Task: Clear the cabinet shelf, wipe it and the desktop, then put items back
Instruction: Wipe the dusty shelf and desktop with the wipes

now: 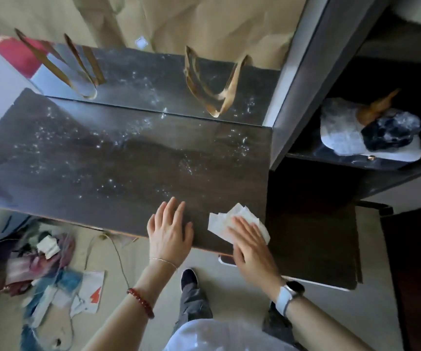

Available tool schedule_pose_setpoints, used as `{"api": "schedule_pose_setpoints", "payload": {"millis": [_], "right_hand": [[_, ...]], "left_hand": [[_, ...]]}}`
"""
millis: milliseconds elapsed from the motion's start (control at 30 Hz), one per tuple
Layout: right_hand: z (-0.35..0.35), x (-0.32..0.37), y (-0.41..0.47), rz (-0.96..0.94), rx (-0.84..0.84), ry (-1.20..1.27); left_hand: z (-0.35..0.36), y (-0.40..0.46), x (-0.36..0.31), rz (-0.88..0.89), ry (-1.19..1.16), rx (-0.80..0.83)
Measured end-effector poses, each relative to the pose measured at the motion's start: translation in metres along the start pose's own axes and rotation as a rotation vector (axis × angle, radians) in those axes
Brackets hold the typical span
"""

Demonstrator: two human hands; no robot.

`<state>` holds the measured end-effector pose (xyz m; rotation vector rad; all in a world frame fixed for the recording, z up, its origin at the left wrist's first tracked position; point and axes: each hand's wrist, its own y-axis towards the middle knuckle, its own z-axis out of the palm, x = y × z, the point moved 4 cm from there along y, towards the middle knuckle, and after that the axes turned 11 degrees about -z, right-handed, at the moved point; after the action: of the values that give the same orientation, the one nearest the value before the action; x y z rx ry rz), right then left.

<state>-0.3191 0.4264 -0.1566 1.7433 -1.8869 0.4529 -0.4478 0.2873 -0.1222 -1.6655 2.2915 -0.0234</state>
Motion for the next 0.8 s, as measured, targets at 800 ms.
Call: {"api": "schedule_pose_setpoints", "payload": {"millis": [800], "right_hand": [[0.005, -0.016, 0.111, 0.608, -0.197, -0.481]], "left_hand": [[0.004, 0.096, 0.060, 0.233, 0.116, 0.066]]}}
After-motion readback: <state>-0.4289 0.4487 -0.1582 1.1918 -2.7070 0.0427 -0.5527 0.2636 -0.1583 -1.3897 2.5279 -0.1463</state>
